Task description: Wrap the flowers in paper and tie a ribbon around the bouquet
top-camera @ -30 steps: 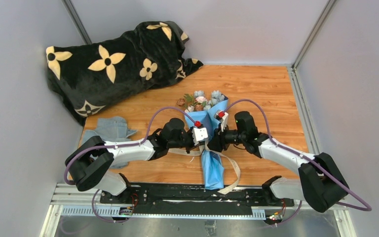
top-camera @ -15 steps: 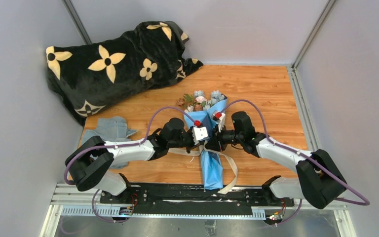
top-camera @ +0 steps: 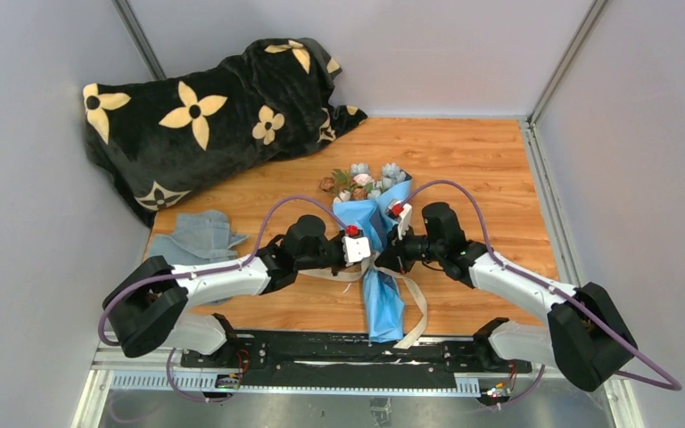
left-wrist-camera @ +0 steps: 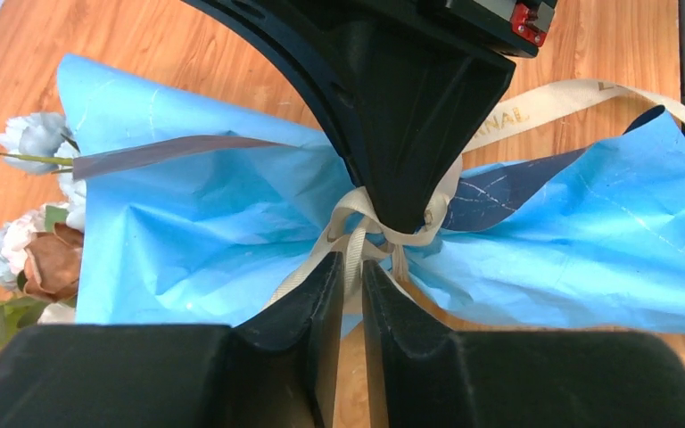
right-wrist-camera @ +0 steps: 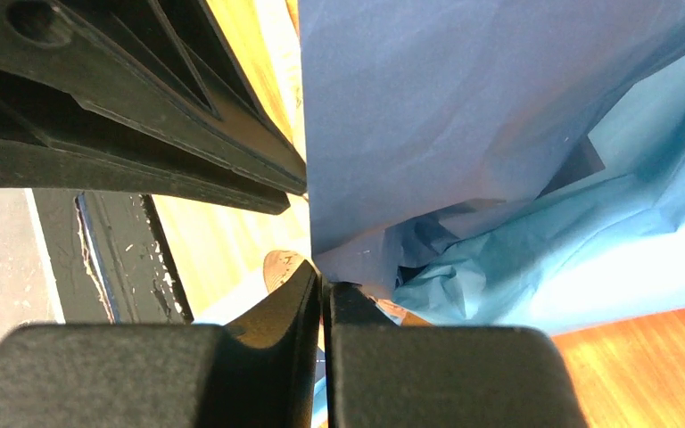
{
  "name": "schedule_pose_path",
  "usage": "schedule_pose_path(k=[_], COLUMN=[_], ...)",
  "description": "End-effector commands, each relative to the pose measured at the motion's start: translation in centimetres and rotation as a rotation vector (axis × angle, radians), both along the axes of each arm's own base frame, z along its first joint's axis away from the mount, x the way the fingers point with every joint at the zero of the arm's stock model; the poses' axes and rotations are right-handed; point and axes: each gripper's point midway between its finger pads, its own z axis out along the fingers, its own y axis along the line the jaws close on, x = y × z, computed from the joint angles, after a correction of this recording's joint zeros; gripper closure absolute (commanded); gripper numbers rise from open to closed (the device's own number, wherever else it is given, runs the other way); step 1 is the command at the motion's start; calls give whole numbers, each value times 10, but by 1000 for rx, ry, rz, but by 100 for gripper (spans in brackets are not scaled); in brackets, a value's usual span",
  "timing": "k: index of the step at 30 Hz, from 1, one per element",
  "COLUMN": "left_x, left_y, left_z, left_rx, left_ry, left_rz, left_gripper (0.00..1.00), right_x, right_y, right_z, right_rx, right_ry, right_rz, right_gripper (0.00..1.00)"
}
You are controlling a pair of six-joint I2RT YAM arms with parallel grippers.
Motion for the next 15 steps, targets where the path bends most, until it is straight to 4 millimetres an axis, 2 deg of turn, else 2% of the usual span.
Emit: schedule_pose_path(k=[1,5,9,13,15], left_x=[-7,-5,-14,-19,-21], left_y=[2,-1,-7,-13,-14], left_z=[0,7,11,8,5], left_rx=[29,27,19,14,21], left_ry=[-67,-103,-130,-96,-110], left_rz=[-67,-88,-171,-207,-227], left_gripper=[76,73,64,54,54], right_x=[1,-1,-2,-2,-2], right_y=[-1,1,1,4,6], right_z=[2,6,4,4,4], right_rx=[-23,-10,-12,-2,8], right_ry=[-8,-3,-2,22,31], right_rz=[-1,9,8,13,16], right_gripper=[93,86,79,74,74])
